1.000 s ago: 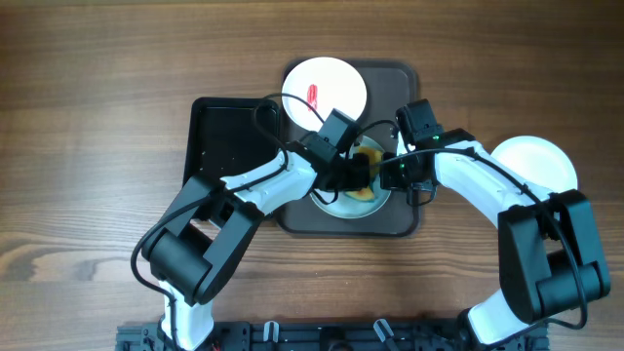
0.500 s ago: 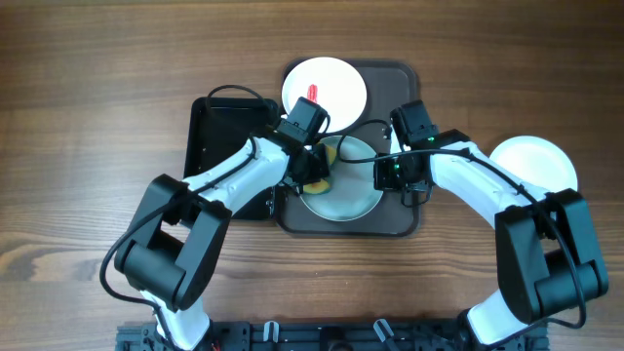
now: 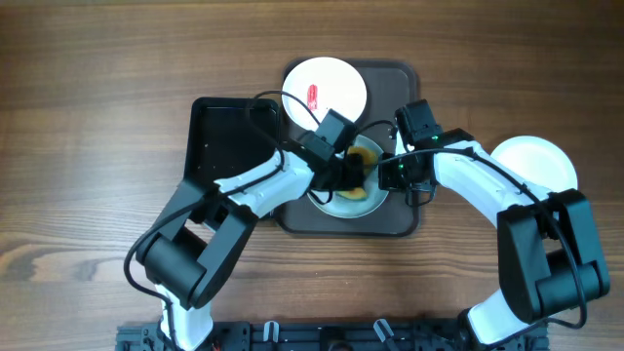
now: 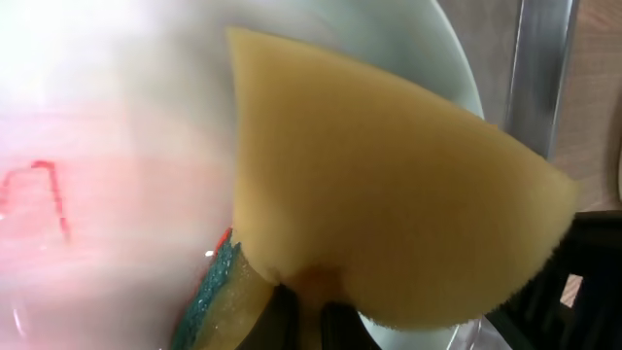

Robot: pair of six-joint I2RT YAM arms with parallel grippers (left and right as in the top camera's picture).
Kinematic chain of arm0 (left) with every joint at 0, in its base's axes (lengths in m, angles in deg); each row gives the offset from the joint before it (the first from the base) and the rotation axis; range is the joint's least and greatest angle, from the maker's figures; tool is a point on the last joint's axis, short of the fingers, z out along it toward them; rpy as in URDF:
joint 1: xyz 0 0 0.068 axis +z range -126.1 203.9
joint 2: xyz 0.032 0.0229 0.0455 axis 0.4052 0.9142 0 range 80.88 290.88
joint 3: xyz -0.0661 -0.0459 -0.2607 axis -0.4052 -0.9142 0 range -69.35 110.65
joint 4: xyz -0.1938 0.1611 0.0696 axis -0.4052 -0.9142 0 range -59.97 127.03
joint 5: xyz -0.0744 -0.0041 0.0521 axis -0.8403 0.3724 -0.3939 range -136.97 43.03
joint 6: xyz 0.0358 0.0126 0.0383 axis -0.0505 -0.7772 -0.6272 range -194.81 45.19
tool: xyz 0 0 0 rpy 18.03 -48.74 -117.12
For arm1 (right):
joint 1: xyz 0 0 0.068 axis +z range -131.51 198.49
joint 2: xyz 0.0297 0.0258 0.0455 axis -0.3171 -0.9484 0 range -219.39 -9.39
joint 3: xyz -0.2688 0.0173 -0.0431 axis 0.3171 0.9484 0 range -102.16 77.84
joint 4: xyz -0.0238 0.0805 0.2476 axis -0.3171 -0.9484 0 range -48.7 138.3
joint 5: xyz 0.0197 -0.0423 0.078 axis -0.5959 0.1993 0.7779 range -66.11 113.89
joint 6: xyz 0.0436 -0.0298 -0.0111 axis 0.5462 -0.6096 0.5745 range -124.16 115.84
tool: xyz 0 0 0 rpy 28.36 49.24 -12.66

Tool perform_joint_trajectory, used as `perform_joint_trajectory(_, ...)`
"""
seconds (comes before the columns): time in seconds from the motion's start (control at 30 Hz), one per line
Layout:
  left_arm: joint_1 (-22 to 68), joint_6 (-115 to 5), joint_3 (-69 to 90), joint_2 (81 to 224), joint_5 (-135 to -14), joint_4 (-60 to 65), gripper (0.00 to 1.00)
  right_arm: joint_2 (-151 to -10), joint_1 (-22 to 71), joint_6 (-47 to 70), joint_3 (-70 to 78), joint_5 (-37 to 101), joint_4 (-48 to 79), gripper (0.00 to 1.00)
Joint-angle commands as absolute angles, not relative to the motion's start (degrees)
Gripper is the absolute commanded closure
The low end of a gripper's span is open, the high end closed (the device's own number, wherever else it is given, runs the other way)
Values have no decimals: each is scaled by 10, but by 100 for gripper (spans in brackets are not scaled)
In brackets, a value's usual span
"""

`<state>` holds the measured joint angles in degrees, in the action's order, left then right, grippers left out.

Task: Clean dirty plates on tray and stack at the side
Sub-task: 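Scrub the red smear on the held plate with the sponge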

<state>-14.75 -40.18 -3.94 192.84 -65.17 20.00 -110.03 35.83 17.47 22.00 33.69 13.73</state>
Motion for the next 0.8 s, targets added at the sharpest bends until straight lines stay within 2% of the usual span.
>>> perform_joint_trajectory(0.0,-128,-403,-55,1959,-623,152,96,-1111,362,168,224,329,133,96)
perform_joint_trajectory(0.17,-59,-446,-55,1952,-545,85,96,-1111,362,168,224,327,131,96)
perform_joint_trajectory(0.33,-35,-445,-55,1942,-541,90,96,-1111,362,168,224,327,131,96)
perform_joint_trajectory(0.53,-83,-429,-55,1947,-627,159,96,-1111,362,168,224,327,131,96)
perform_joint_trajectory(0.77,-139,-382,-55,1956,-641,221,96,-1111,362,168,224,327,131,96)
